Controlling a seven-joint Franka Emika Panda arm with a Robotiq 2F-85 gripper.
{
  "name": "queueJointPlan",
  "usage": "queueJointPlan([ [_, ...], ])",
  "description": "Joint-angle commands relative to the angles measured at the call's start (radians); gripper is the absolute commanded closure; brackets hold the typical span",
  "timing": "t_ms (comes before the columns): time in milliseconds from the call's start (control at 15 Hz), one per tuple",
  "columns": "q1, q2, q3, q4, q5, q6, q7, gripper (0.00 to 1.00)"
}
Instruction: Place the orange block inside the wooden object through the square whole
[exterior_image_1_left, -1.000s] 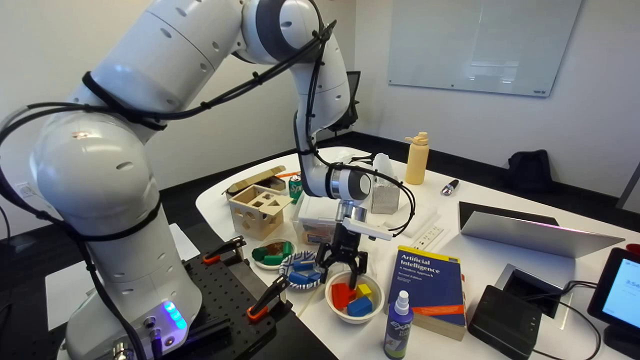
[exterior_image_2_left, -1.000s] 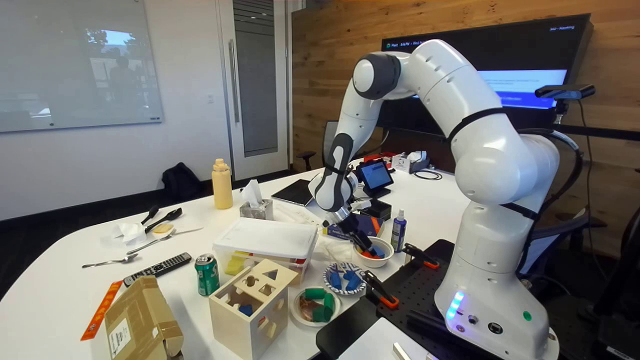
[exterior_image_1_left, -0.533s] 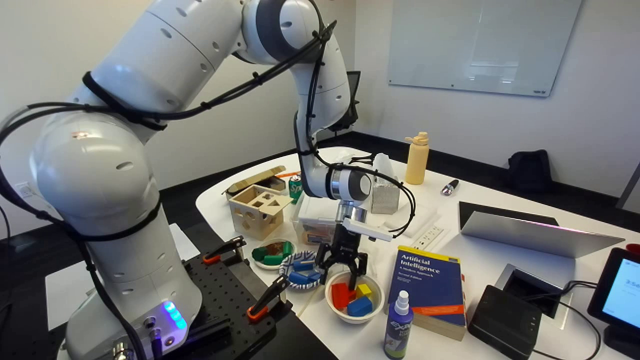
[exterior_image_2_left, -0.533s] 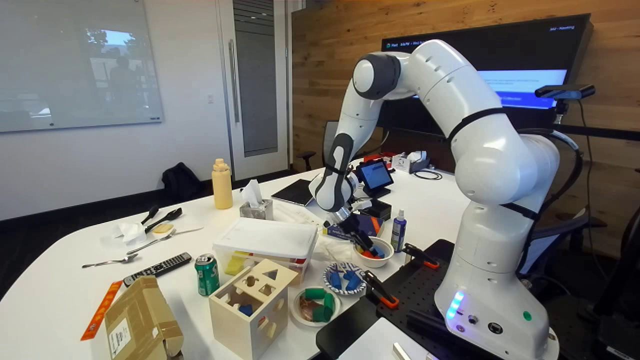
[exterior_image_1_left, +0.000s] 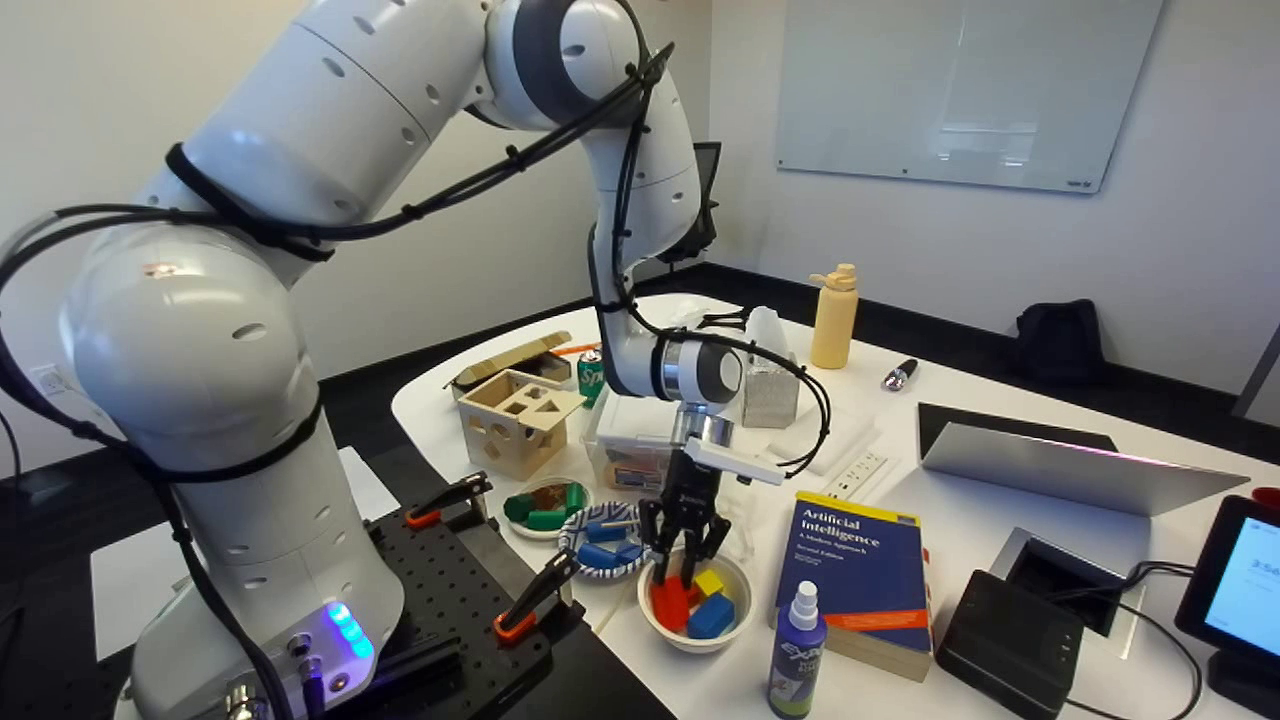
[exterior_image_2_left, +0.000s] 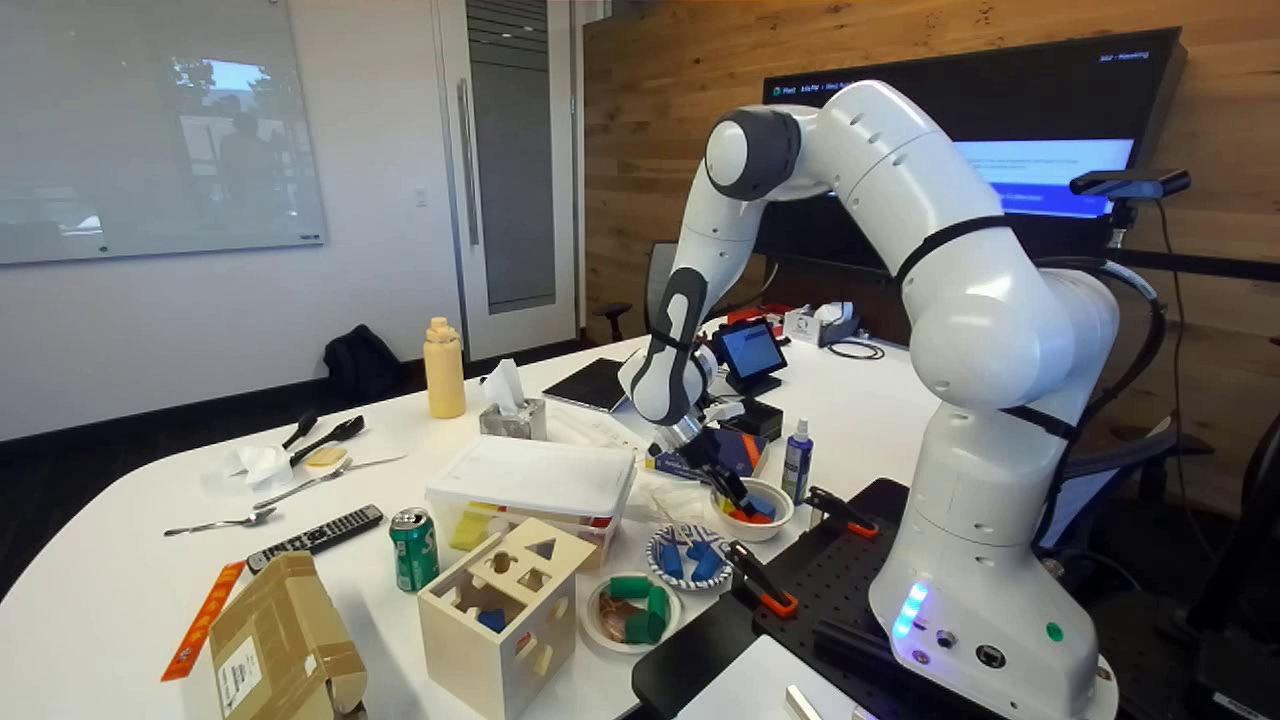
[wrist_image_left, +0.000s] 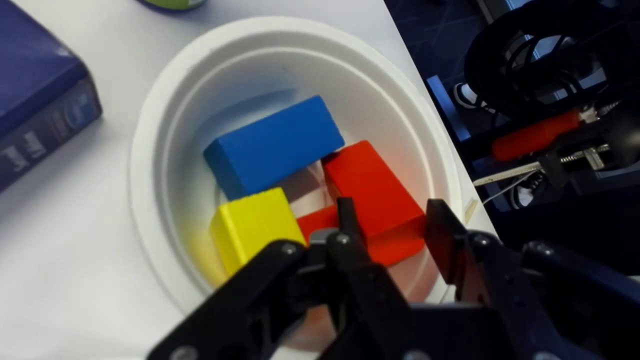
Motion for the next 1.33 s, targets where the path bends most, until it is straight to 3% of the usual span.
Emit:
queueJointPlan([
  [0, -0.005, -0.01, 0.005, 0.0, -0.024, -0.023, 0.004, 0.87],
  [467, -0.008, -0.035, 0.009, -0.003, -0.015, -0.039, 0.002, 0.88],
  [867, -0.002, -0.187, 0.013, -0.047, -0.017, -0.098, -0.009, 0.88],
  [1267, 0.004, -0.363, 0.074, -0.111, 0.006, -0.15, -0.075, 0.88],
])
